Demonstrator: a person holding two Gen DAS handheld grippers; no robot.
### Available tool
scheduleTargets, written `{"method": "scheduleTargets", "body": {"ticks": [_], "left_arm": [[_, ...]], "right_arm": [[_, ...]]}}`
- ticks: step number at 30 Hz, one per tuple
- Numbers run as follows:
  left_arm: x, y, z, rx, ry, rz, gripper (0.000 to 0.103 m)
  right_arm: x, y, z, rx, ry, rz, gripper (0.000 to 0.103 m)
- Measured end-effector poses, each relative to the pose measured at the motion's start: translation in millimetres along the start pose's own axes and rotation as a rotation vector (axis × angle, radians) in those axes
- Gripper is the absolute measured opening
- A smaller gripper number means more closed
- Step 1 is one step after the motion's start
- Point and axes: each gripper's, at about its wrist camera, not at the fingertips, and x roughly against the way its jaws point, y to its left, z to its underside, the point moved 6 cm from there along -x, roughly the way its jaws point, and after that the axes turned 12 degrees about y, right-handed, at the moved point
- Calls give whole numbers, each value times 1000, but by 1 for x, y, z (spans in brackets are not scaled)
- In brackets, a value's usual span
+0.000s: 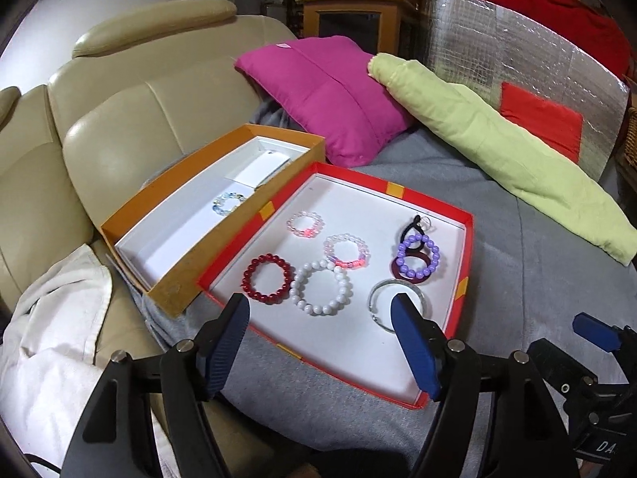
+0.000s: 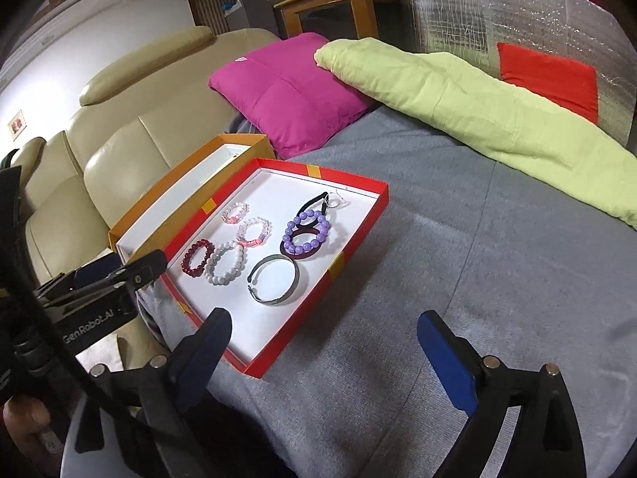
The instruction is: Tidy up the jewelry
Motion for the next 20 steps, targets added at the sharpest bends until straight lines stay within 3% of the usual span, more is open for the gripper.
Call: {"method": "scheduleTargets", "body": {"ticks": [4, 10, 20], "left_arm": [[0, 7, 1, 20, 0, 5, 76], [0, 11, 1, 22, -9, -7, 90], [6, 16, -2, 24, -27, 25, 91]], "right_arm": [[1, 1, -2, 11, -7, 24, 98], [-3, 7, -11, 32, -22, 76, 98], [-15, 19, -23, 63, -21, 101, 99]]}}
